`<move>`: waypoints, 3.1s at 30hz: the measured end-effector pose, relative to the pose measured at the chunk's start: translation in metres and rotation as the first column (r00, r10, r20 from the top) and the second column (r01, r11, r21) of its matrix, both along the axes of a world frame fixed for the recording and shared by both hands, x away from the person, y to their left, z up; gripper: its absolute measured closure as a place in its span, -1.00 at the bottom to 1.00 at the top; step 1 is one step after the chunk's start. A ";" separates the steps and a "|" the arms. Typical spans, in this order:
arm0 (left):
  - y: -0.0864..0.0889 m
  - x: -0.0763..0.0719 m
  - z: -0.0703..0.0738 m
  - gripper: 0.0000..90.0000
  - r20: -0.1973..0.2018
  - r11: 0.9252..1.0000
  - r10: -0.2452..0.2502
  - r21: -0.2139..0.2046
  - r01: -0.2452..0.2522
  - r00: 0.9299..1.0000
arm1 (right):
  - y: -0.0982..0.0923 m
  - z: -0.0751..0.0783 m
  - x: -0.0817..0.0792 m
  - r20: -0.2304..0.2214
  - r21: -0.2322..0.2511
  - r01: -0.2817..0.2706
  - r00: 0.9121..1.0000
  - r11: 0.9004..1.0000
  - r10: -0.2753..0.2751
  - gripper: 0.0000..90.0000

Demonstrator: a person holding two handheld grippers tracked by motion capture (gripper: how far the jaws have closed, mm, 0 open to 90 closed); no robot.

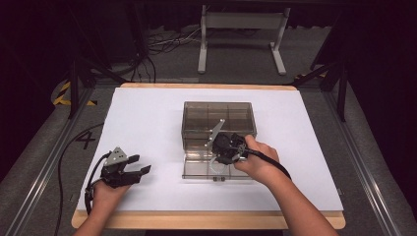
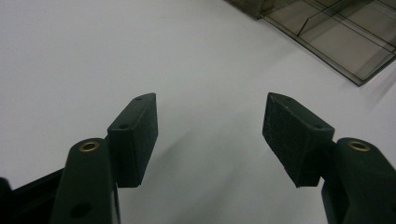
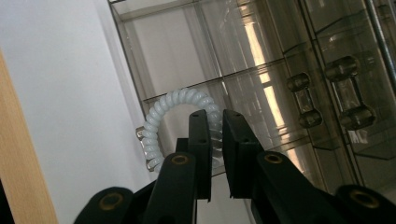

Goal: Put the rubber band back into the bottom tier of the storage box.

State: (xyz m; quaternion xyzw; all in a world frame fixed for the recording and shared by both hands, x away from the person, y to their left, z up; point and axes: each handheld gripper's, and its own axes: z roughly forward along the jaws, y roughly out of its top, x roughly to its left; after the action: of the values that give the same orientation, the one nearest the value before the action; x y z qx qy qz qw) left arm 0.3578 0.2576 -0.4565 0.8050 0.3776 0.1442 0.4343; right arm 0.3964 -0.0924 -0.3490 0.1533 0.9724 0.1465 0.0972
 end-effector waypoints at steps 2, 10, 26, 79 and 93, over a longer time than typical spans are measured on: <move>0.000 0.000 0.000 -0.19 0.000 1.000 -0.001 0.000 0.001 1.000 | -0.001 -0.001 0.003 -0.001 0.000 0.010 1.000 1.000 -0.010 0.84; 0.000 0.000 0.000 -0.19 0.000 1.000 0.000 -0.001 0.000 1.000 | -0.005 -0.006 0.013 0.001 0.006 0.033 0.999 0.999 -0.033 0.84; 0.000 0.000 0.000 -0.19 0.001 1.000 -0.001 -0.001 0.001 1.000 | -0.003 -0.023 0.017 -0.007 -0.002 0.047 0.999 0.999 -0.047 0.84; 0.000 0.001 0.000 -0.16 -0.007 1.000 -0.006 -0.002 0.006 1.000 | -0.007 -0.036 0.007 -0.009 0.030 0.028 1.000 0.999 -0.028 0.93; 0.000 0.001 0.000 -0.16 -0.009 1.000 -0.007 -0.003 0.007 1.000 | -0.016 -0.023 -0.007 0.014 0.111 -0.018 1.000 0.994 0.017 1.00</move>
State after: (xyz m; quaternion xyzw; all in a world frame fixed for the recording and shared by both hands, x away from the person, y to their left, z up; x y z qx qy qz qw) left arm 0.3588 0.2574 -0.4565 0.8065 0.3767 0.1386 0.4341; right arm 0.3898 -0.1080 -0.3718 0.1489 0.9634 0.2023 0.0933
